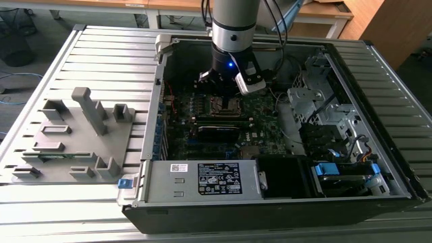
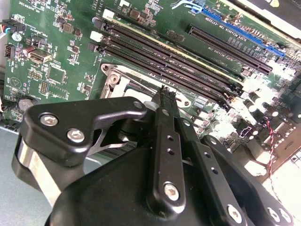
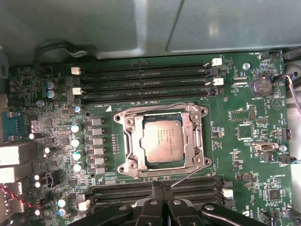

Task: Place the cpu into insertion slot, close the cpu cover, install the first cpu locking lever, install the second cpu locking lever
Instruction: 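Install the second cpu locking lever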

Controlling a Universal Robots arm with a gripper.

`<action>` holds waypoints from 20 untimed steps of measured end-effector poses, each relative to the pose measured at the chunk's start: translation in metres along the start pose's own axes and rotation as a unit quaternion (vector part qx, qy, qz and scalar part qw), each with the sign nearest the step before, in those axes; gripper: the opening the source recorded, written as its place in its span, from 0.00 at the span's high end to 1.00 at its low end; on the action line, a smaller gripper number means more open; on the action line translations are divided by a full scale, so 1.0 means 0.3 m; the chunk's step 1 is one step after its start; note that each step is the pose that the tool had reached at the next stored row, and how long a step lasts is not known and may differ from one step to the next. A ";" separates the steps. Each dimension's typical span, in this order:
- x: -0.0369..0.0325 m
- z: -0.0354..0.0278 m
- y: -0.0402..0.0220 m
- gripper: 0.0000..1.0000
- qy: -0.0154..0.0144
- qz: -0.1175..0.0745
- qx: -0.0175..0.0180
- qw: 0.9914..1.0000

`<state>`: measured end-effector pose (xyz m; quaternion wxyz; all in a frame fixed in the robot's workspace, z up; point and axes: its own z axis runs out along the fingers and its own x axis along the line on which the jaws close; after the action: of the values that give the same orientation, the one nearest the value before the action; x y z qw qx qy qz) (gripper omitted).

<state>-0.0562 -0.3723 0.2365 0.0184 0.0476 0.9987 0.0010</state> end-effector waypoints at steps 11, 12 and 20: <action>0.015 0.007 -0.002 0.89 0.000 0.000 0.000 1.000; 0.018 0.008 -0.002 0.89 0.000 0.000 0.000 1.000; 0.022 0.010 -0.002 0.89 0.000 0.000 0.000 1.000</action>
<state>-0.0629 -0.3723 0.2333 0.0185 0.0476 0.9987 0.0010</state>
